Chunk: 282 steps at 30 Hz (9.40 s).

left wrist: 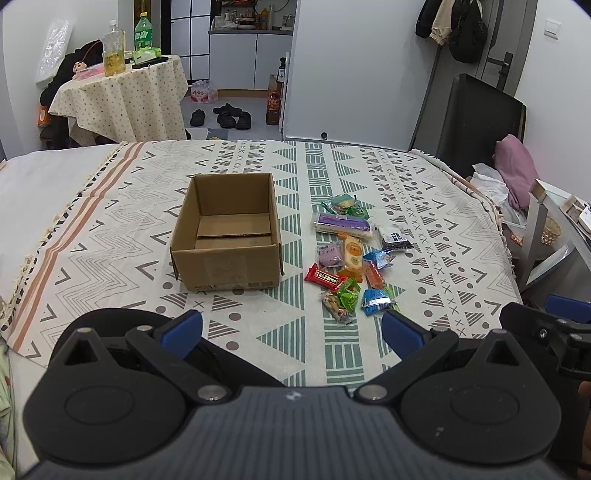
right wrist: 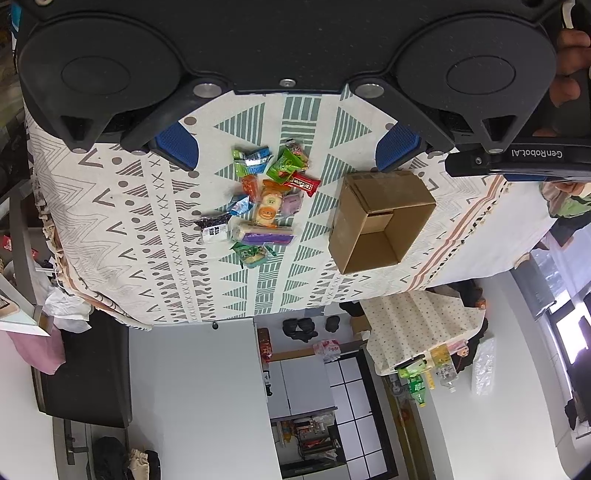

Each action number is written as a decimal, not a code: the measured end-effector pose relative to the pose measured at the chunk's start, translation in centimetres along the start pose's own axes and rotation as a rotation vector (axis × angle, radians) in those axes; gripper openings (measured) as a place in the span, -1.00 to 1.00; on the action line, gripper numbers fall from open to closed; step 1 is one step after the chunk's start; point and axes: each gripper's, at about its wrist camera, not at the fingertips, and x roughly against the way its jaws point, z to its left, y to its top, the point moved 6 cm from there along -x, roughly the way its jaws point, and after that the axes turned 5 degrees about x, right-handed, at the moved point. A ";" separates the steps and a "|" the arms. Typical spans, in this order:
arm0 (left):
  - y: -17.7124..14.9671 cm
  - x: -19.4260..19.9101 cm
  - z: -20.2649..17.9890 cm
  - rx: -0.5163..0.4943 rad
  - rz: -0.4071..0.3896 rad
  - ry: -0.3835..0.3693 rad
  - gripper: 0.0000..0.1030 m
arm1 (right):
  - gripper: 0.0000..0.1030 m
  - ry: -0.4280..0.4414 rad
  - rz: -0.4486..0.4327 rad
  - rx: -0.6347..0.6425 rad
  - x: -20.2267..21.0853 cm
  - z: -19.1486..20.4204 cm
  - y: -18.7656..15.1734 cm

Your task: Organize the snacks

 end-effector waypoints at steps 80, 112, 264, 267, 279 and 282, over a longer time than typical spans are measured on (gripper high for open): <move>0.7 -9.7 -2.1 0.118 0.099 -0.075 0.95 | 0.91 0.028 0.044 -0.082 -7.2 -4.5 -0.5; -0.7 -22.8 -4.8 0.233 0.323 -0.003 0.06 | 0.29 0.094 0.299 -0.302 -18.2 -8.5 -4.3; 8.4 -14.3 4.0 0.401 0.033 0.119 1.00 | 1.00 0.154 -0.088 -0.216 -15.2 -2.1 8.0; 7.9 -14.1 2.9 0.386 0.026 0.128 1.00 | 1.00 0.111 -0.082 -0.211 -14.7 -3.5 7.5; 6.5 -14.9 -1.7 0.409 0.055 0.124 1.00 | 1.00 0.077 -0.061 -0.240 -12.8 -8.7 5.1; 6.0 -15.3 -2.9 0.405 0.086 0.131 1.00 | 1.00 0.093 -0.051 -0.241 -12.2 -9.7 4.5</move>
